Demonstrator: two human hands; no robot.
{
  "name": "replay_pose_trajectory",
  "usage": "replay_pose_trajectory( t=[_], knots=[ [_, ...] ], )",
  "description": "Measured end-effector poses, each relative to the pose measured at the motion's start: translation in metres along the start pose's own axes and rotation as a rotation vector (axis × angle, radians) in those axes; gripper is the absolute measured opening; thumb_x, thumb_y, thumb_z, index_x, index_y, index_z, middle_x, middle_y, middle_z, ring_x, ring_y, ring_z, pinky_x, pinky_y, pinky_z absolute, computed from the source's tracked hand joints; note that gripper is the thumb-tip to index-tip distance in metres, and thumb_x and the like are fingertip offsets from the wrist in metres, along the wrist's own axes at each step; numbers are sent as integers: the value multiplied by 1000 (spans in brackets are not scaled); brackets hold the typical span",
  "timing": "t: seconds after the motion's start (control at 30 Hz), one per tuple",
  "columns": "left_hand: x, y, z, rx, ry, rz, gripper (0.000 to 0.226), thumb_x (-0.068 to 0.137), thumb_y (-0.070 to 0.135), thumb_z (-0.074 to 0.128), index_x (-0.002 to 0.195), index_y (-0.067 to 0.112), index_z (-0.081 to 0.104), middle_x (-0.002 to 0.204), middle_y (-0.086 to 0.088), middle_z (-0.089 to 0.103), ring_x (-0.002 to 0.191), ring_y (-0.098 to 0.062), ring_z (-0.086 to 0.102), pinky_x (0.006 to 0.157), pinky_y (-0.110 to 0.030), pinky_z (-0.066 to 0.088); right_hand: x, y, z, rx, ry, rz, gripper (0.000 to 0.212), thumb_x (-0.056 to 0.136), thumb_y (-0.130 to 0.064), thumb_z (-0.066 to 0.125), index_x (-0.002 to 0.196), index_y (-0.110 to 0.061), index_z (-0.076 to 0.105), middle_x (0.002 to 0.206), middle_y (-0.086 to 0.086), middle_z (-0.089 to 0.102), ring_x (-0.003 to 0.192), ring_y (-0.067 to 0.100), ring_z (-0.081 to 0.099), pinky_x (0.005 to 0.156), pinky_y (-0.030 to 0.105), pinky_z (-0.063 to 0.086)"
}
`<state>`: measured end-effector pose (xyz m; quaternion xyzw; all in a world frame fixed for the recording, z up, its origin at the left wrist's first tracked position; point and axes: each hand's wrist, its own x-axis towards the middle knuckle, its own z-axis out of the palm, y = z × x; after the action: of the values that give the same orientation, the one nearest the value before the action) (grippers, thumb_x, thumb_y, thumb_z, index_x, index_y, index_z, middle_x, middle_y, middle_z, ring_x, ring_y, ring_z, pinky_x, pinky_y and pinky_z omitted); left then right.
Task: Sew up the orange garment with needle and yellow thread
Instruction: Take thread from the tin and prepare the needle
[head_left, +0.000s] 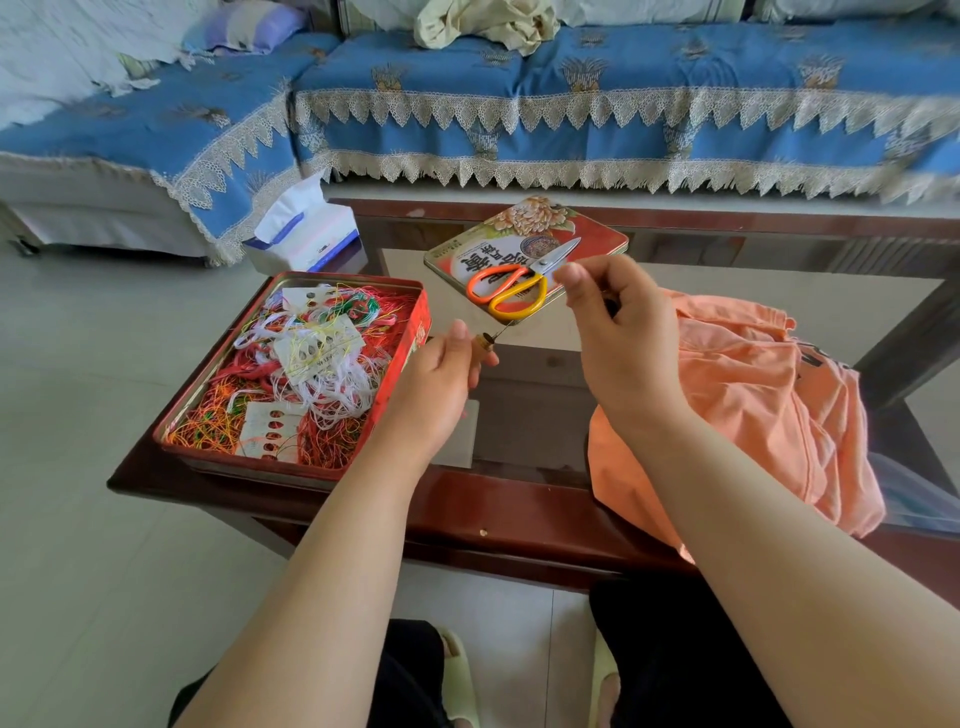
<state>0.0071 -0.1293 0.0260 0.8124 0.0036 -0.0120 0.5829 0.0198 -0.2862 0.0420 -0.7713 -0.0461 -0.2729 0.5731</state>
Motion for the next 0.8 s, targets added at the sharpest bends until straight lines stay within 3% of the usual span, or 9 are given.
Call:
replay_pose_trajectory(
  t=[0.17, 0.3, 0.43, 0.57, 0.7, 0.8],
  knots=[
    [-4, 0, 1, -1, -64, 19, 26, 104, 32, 35, 106, 21, 59, 81, 5, 49, 76, -8, 53, 80, -28, 50, 7, -3, -11, 24, 98, 44, 23, 100, -26, 49, 78, -30, 50, 62, -12, 44, 53, 0, 38, 52, 15, 32],
    [-4, 1, -3, -149, -90, 96, 24, 103, 25, 40, 95, 29, 63, 94, 15, 69, 100, -1, 62, 96, -28, 47, 12, 6, -14, -98, -137, 109, 30, 96, -32, 57, 79, -8, 62, 57, -9, 44, 49, 2, 37, 51, 18, 31],
    [-7, 4, -4, -132, -318, 165, 19, 101, 22, 47, 101, 30, 64, 117, 21, 67, 118, 8, 53, 96, -8, 39, 10, 6, -14, -49, -331, 163, 29, 93, -30, 61, 85, -3, 69, 46, -14, 44, 41, 1, 37, 46, 12, 29],
    [-8, 4, 1, -79, -376, 187, 22, 101, 15, 48, 108, 27, 65, 114, 14, 68, 116, 6, 54, 94, -5, 37, 7, 4, -12, -44, -438, 155, 18, 91, -27, 64, 81, -13, 67, 59, -5, 58, 45, -2, 44, 49, 9, 34],
    [-6, 3, 1, -67, -321, 164, 22, 100, 17, 50, 104, 30, 68, 103, 17, 69, 102, 7, 58, 88, -7, 39, 9, 6, -11, -68, -436, 190, 24, 95, -38, 58, 76, -24, 63, 59, -8, 49, 48, 0, 41, 53, 15, 36],
    [-2, -1, 2, 38, -161, 169, 21, 99, 17, 52, 105, 29, 68, 101, 18, 67, 91, 11, 58, 80, -7, 39, 16, 11, -15, 144, -460, 414, 34, 88, -51, 51, 101, -24, 68, 77, -1, 49, 63, 8, 45, 66, 32, 39]
  ],
)
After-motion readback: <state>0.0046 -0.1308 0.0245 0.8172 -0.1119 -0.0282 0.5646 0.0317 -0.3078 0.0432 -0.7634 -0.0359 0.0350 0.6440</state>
